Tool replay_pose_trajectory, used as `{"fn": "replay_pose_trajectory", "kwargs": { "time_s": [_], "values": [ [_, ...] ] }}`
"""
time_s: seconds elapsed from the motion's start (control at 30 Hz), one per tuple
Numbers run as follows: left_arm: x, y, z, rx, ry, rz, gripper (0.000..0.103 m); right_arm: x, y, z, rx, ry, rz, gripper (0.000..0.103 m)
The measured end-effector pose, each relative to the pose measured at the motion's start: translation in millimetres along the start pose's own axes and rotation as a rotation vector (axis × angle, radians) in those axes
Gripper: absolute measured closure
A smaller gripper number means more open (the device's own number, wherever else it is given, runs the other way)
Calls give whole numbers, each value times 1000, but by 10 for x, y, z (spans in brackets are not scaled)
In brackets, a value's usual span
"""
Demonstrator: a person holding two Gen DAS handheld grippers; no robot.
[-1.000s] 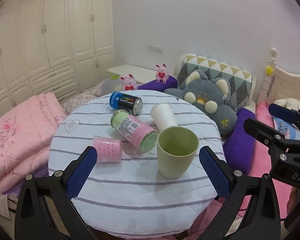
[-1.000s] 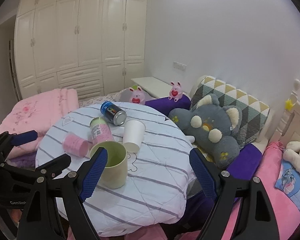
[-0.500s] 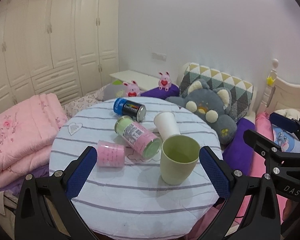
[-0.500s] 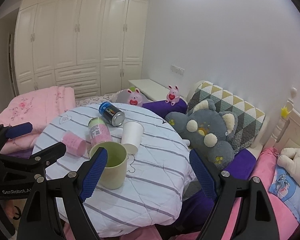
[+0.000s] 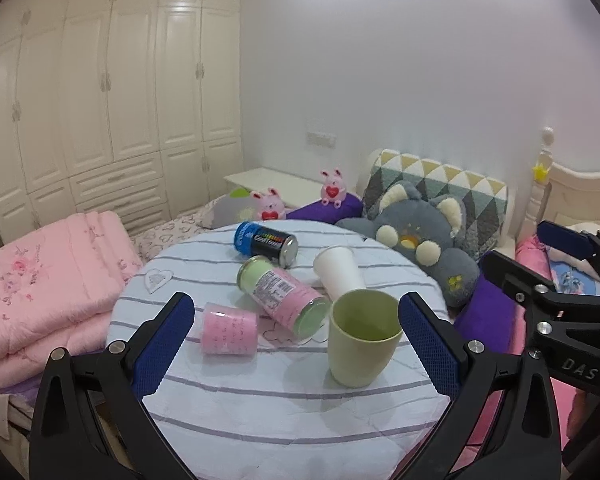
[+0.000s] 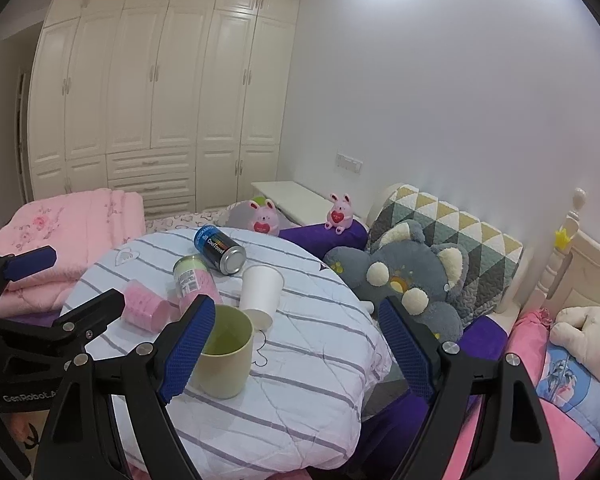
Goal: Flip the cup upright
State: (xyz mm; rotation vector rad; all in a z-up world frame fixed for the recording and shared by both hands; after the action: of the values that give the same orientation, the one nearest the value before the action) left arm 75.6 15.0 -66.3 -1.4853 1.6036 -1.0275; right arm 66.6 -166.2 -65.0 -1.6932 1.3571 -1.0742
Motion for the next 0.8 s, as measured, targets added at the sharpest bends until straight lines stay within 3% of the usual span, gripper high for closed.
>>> {"fn": "replay_pose_trajectory", "kwargs": {
  "time_s": [0.23, 0.47, 0.8],
  "values": [
    [33, -36, -28, 48, 17, -7, 0, 12, -14, 5, 19, 11, -3, 18],
    [15, -107, -128, 119, -19, -1, 0, 11, -78, -47, 100, -18, 14, 18],
    [-26, -89, -117, 107, -57, 4, 0, -9, -86, 19, 106, -55, 17, 18]
  ]
}}
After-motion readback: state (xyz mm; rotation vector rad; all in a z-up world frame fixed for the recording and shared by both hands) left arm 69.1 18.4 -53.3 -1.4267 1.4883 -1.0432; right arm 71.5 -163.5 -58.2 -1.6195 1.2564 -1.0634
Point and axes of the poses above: each gripper's, at about its wrist camera, not at the fingertips, and z roughly the way its jaws point, x to its right, y to its underside, the point moved 9 cm from there along z, roughly the way its jaws point, and after that the axes turned 1 degree about x, right-handed, at the moved point
